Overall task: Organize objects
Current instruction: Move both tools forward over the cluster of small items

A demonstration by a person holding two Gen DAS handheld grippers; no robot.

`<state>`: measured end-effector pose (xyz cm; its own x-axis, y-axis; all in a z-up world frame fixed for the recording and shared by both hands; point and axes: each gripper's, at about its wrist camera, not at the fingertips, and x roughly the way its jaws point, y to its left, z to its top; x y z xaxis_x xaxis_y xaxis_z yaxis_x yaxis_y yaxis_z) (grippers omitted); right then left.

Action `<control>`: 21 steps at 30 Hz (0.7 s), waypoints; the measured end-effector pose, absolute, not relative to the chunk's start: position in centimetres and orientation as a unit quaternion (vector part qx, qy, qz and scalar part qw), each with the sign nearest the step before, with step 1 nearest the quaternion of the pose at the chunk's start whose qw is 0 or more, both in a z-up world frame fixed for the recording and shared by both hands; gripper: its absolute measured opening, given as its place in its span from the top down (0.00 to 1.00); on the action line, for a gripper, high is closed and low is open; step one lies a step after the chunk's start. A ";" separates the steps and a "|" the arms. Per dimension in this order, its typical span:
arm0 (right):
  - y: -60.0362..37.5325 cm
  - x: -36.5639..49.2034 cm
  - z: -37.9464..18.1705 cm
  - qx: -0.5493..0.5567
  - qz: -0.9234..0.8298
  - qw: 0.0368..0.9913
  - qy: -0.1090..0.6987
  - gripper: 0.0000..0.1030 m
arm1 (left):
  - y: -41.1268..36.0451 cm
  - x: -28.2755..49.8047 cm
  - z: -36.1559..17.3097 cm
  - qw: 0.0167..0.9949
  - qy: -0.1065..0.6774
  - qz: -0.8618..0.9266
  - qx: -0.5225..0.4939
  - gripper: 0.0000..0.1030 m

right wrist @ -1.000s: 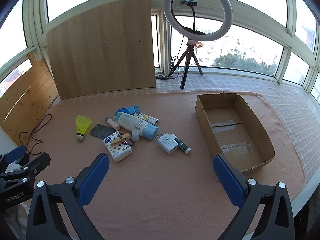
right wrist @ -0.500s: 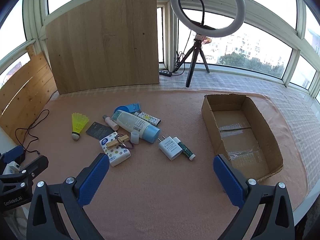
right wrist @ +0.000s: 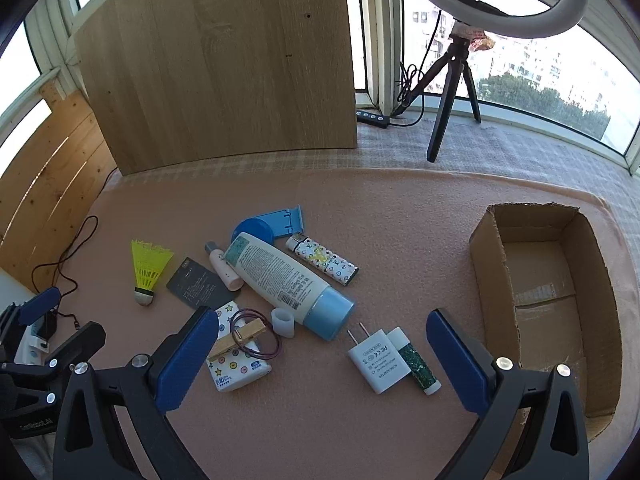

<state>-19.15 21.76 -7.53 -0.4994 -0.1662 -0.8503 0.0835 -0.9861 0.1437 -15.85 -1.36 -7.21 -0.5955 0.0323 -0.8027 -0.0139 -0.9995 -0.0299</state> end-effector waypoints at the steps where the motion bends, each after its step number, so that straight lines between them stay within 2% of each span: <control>1: 21.8 -19.7 -7.8 0.500 -0.862 0.075 -0.046 0.00 | -1.2 -16.9 -7.6 0.016 -0.009 0.891 -0.454 0.00; 5: 22.2 -21.9 -9.3 0.517 -0.851 0.073 -0.062 0.02 | -0.7 -20.5 -8.8 0.014 -0.003 0.885 -0.465 0.00; 8: 22.3 -23.2 -10.4 0.532 -0.840 0.076 -0.072 0.14 | -0.4 -23.2 -9.6 0.020 -0.012 0.879 -0.477 0.01; 11: 22.4 -24.3 -11.5 0.549 -0.827 0.084 -0.087 0.29 | 0.1 -26.1 -10.4 0.026 -0.014 0.872 -0.489 0.10; 14: 22.7 -25.3 -12.7 0.566 -0.811 0.092 -0.118 0.31 | 1.0 -29.1 -11.3 0.039 -0.022 0.862 -0.506 0.17; 19: 22.6 -26.3 -13.8 0.575 -0.797 0.111 -0.150 0.31 | 2.7 -33.0 -13.3 0.057 -0.033 0.848 -0.526 0.38; 21: 22.3 -26.6 -14.0 0.576 -0.793 0.122 -0.154 0.31 | 3.4 -34.3 -14.3 0.066 -0.041 0.841 -0.536 0.43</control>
